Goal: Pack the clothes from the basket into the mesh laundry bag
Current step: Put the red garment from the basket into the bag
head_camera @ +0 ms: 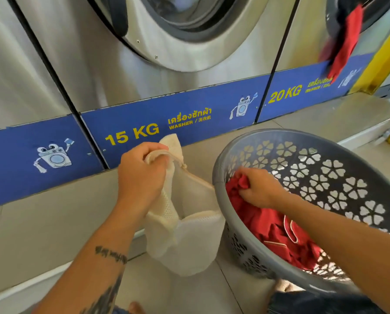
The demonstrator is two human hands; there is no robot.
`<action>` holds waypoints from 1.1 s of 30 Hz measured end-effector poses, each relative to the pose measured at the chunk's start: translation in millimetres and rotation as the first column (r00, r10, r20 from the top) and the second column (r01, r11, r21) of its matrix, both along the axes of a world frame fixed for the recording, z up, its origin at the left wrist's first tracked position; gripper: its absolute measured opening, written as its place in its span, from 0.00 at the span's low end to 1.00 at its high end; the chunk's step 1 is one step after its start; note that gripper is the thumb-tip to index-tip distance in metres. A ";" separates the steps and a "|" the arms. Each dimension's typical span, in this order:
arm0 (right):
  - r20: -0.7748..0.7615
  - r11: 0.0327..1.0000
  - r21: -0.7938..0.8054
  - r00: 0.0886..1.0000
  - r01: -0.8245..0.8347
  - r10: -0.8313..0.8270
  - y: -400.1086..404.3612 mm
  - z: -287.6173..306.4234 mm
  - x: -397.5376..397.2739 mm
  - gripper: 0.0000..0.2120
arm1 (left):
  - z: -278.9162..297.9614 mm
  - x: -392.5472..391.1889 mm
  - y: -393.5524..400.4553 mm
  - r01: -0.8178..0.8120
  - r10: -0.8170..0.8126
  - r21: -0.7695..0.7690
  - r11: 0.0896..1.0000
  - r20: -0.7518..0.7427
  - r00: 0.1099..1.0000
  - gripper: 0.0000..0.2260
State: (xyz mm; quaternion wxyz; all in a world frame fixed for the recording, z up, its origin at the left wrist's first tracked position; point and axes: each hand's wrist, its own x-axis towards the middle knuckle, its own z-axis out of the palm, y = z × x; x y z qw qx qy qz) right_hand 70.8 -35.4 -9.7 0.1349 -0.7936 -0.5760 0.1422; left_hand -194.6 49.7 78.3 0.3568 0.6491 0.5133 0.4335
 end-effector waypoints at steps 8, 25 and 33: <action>-0.586 0.888 0.395 0.809 0.235 0.046 -35.4 118.2 -49.0 0.09 | 7.3 -8.2 -27.7 0.024 -0.030 0.065 0.998 0.088 0.996 0.10; -0.178 0.885 0.079 0.867 -0.458 0.465 -30.6 56.6 -134.4 0.25 | 10.1 9.5 -31.0 0.290 -0.288 -0.045 0.956 0.048 0.956 0.11; -0.200 0.906 0.420 0.967 -0.061 0.158 -16.4 82.7 -70.7 0.15 | 9.0 3.3 -19.3 0.169 -0.169 -0.061 0.984 0.003 0.986 0.09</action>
